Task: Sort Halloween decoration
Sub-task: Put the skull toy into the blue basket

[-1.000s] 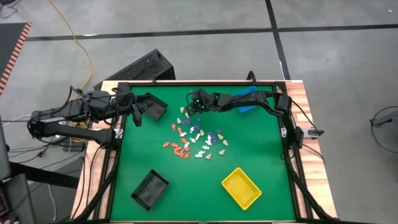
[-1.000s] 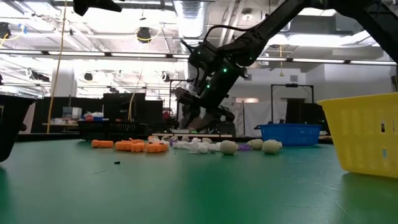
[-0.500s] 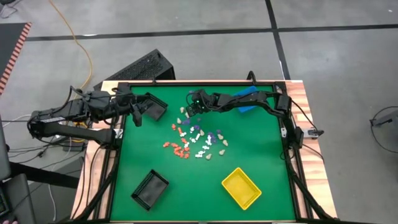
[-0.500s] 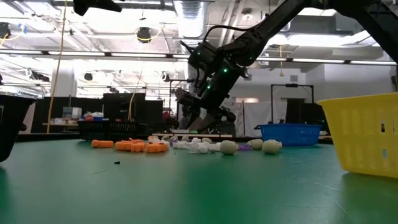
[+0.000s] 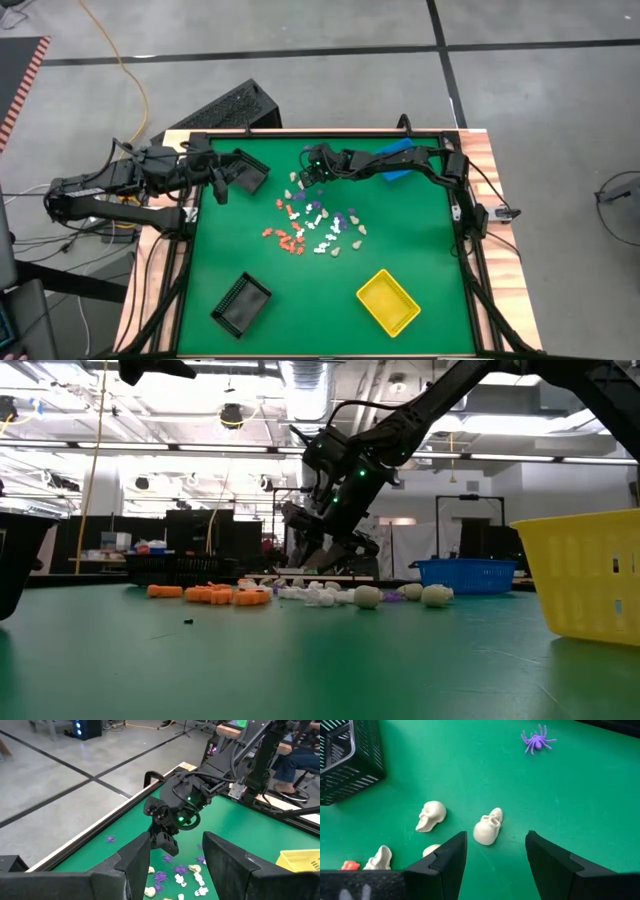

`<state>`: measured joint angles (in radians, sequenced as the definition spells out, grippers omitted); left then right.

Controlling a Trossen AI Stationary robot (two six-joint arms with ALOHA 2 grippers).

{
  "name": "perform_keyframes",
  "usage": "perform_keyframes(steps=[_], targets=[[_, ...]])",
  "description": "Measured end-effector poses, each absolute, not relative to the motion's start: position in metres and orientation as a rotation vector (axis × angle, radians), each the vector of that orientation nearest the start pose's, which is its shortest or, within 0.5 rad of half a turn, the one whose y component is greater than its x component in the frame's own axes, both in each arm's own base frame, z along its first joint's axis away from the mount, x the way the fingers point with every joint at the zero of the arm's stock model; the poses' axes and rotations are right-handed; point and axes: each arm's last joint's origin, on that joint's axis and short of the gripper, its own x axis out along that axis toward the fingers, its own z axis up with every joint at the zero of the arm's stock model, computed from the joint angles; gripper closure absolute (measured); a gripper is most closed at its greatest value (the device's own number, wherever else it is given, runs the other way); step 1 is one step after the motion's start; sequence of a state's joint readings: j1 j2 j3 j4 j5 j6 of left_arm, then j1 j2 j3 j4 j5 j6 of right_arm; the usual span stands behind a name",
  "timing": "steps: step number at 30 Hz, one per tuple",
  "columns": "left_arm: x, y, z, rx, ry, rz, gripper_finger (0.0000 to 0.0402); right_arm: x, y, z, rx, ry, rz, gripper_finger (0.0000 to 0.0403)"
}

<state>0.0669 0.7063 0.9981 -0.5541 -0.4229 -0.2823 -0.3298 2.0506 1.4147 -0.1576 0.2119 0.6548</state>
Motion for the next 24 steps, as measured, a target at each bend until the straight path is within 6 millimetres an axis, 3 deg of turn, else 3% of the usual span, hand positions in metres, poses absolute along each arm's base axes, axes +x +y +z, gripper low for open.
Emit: perform_keyframes(steps=[14, 19, 24], targets=[[0.1264, 0.0204, 0.3786, -0.242, 0.183, 0.523, 0.023, 0.416, -0.1488, 0.1718, 0.651, 0.608, -0.758, 0.0176], [0.1261, 0.0197, 0.3762, -0.372, 0.18, 0.513, 0.023, 0.4146, -0.1482, 0.1705, 0.651, 0.631, -0.763, 0.0176], [0.1254, 0.0194, 0.3732, -0.39, 0.209, 0.514, 0.023, 0.4153, -0.1463, 0.1705, 0.665, 0.627, -0.761, 0.0176]])
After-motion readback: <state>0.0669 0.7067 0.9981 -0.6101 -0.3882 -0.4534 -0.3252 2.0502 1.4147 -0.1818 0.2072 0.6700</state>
